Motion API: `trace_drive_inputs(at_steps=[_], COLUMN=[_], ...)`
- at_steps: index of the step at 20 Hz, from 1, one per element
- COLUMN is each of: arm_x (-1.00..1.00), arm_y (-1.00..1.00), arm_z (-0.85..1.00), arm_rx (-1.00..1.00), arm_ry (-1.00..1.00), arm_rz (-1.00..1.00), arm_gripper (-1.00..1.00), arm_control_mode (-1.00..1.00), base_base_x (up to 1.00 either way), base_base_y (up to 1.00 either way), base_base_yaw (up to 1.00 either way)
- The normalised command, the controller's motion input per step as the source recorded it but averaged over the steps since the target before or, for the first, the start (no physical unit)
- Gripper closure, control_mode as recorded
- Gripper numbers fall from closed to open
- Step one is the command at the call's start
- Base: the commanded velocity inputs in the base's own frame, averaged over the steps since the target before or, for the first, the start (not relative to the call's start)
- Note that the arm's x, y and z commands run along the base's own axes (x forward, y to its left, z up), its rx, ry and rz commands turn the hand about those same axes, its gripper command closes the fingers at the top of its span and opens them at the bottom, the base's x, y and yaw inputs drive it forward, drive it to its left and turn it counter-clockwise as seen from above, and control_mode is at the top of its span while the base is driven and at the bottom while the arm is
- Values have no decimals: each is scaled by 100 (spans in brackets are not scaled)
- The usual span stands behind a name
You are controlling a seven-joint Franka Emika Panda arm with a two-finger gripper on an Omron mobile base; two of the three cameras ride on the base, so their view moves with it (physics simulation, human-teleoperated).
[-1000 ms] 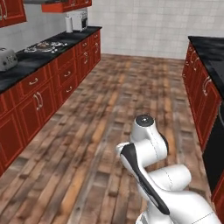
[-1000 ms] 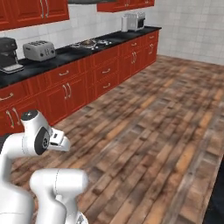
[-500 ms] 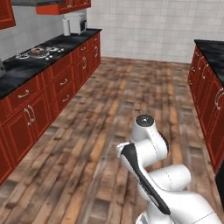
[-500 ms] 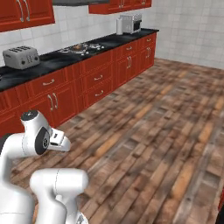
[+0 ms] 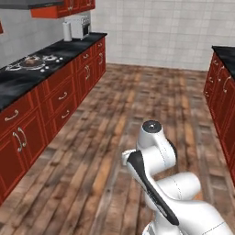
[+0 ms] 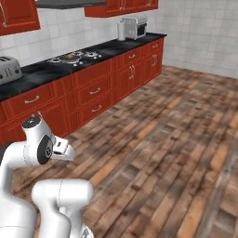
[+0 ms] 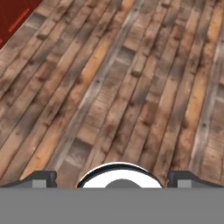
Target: Take the chicken drumsticks from the pan and place one on each plate on the dining counter.
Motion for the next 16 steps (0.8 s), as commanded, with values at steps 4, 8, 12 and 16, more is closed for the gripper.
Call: trace_drive_inputs(at_steps=[4,8,12,16], arm_x=[0,0,0,0], arm_y=[0,0,0,0], arm_z=[0,0,0,0], arm_rx=[0,0,0,0], arm_ry=[0,0,0,0], arm_rz=[0,0,0,0], arm_gripper=[-100,-100,-100,-100], arm_control_mode=[100,100,100,100], base_base_x=[100,100,100,100], base_base_y=[0,0,5,6], base_base_yaw=[4,6,11,13])
